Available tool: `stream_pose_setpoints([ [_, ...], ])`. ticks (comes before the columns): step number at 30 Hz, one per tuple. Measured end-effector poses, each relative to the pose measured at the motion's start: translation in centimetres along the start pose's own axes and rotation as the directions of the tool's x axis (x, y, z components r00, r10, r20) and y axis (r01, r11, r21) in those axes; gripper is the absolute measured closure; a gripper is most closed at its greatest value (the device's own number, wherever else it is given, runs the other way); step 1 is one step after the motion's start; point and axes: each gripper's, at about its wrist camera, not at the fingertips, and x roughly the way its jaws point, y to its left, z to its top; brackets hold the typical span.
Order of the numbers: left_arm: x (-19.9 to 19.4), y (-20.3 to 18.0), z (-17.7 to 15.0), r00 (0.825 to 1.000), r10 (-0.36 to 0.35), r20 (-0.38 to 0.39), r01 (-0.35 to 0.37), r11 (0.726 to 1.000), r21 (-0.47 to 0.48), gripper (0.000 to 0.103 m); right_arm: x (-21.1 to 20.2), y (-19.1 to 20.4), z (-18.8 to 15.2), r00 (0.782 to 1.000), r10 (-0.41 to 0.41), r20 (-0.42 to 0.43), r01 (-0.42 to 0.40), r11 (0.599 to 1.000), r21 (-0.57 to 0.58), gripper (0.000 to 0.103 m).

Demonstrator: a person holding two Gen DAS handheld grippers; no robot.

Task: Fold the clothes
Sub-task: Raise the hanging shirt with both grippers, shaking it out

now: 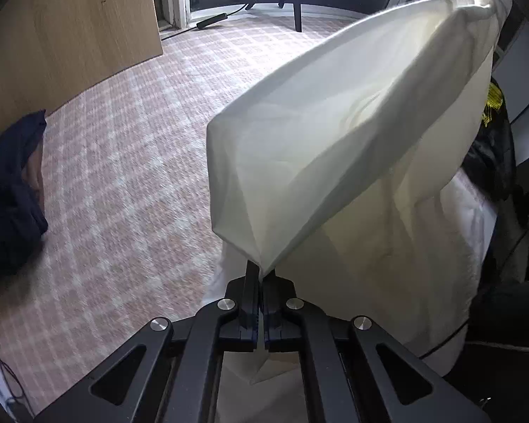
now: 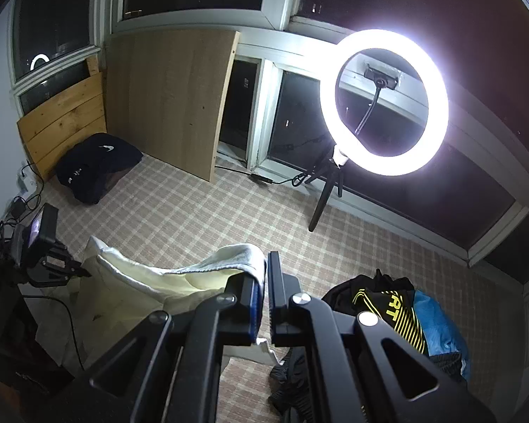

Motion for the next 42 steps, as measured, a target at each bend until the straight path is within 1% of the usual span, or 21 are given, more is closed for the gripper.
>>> stream_pose_setpoints([
  [2, -1.8, -0.4, 0.0, 1.000, -0.007, 0.016, 0.007, 1.000, -0.008, 0.103, 0.1, -0.7, 0.0, 1.000, -0.006, 0.000, 0.006, 1.000, 0.015, 0.100],
  [4, -4.8, -0.5, 0.2, 0.998, -0.007, 0.055, 0.008, 1.000, -0.030, 0.103, -0.3, -1.6, 0.1, 1.000, -0.012, 0.010, 0.012, 0.999, 0.036, 0.100],
  [5, -7.6, -0.5, 0.4, 0.995, 0.004, 0.097, -0.001, 0.999, -0.038, 0.103, -1.0, -2.1, 0.3, 1.000, -0.017, 0.026, 0.016, 0.999, 0.045, 0.100],
  [7, -13.5, -0.6, 0.8, 0.979, 0.048, 0.199, -0.040, 0.998, -0.046, 0.103, -3.3, -3.0, 1.3, 0.997, -0.019, 0.076, 0.014, 0.998, 0.065, 0.100],
  [9, -19.0, -1.4, 1.0, 0.950, 0.108, 0.292, -0.100, 0.994, -0.040, 0.103, -6.1, -3.8, 2.5, 0.990, -0.013, 0.141, 0.001, 0.996, 0.084, 0.100],
  [11, -24.3, -2.8, 0.9, 0.909, 0.181, 0.374, -0.182, 0.983, -0.034, 0.103, -9.9, -4.2, 4.0, 0.975, -0.003, 0.222, -0.017, 0.996, 0.089, 0.100],
  [12, -26.7, -3.5, 0.8, 0.888, 0.210, 0.409, -0.217, 0.976, -0.032, 0.103, -12.1, -4.1, 4.8, 0.963, -0.006, 0.270, -0.017, 0.996, 0.083, 0.100],
  [15, -31.3, -6.3, 0.2, 0.833, 0.302, 0.463, -0.337, 0.941, -0.008, 0.103, -17.7, -3.7, 6.9, 0.931, -0.002, 0.366, -0.027, 0.997, 0.074, 0.100],
  [18, -33.8, -8.8, -1.1, 0.805, 0.313, 0.504, -0.376, 0.926, 0.026, 0.103, -23.4, -2.9, 8.6, 0.894, 0.012, 0.448, -0.056, 0.995, 0.085, 0.100],
  [19, -34.2, -9.2, -1.6, 0.800, 0.309, 0.514, -0.381, 0.924, 0.037, 0.103, -25.3, -2.5, 9.0, 0.880, 0.010, 0.474, -0.060, 0.994, 0.090, 0.100],
  [21, -34.7, -9.9, -2.7, 0.788, 0.307, 0.533, -0.393, 0.918, 0.051, 0.102, -27.9, -0.8, 9.5, 0.870, -0.021, 0.492, -0.023, 0.996, 0.083, 0.100],
  [22, -35.1, -10.1, -3.4, 0.785, 0.301, 0.542, -0.386, 0.921, 0.047, 0.103, -29.1, 0.0, 9.6, 0.867, -0.037, 0.498, -0.002, 0.997, 0.078, 0.100],
  [24, -35.6, -10.8, -5.2, 0.786, 0.277, 0.552, -0.372, 0.926, 0.065, 0.102, -31.9, 2.3, 9.5, 0.857, -0.067, 0.511, 0.036, 0.997, 0.070, 0.100],
  [26, -36.7, -11.4, -7.4, 0.777, 0.269, 0.569, -0.369, 0.927, 0.064, 0.102, -34.5, 4.5, 8.9, 0.844, -0.090, 0.529, 0.071, 0.996, 0.056, 0.100],
  [29, -38.7, -12.4, -10.3, 0.764, 0.246, 0.596, -0.356, 0.932, 0.071, 0.102, -38.2, 8.4, 7.5, 0.827, -0.149, 0.542, 0.148, 0.988, 0.045, 0.100],
  [30, -39.4, -12.6, -11.2, 0.758, 0.248, 0.603, -0.364, 0.928, 0.075, 0.102, -39.2, 9.4, 7.1, 0.821, -0.167, 0.546, 0.168, 0.985, 0.049, 0.100],
  [31, -39.9, -12.6, -11.8, 0.754, 0.249, 0.608, -0.368, 0.926, 0.078, 0.102, -40.2, 10.4, 6.7, 0.814, -0.185, 0.551, 0.187, 0.981, 0.052, 0.100],
  [32, -40.6, -12.8, -12.6, 0.755, 0.243, 0.609, -0.363, 0.928, 0.080, 0.102, -41.1, 11.3, 6.4, 0.808, -0.202, 0.553, 0.206, 0.977, 0.056, 0.100],
  [37, -43.0, -13.8, -15.1, 0.745, 0.237, 0.623, -0.378, 0.920, 0.103, 0.102, -42.2, 13.3, 5.6, 0.816, -0.273, 0.510, 0.273, 0.959, 0.077, 0.100],
  [39, -43.5, -14.0, -15.7, 0.743, 0.242, 0.624, -0.389, 0.915, 0.109, 0.102, -41.6, 13.3, 5.8, 0.812, -0.291, 0.505, 0.292, 0.953, 0.080, 0.100],
  [42, -43.2, -13.7, -15.4, 0.750, 0.248, 0.613, -0.394, 0.912, 0.114, 0.102, -40.6, 13.2, 6.2, 0.807, -0.317, 0.498, 0.319, 0.944, 0.083, 0.100],
])
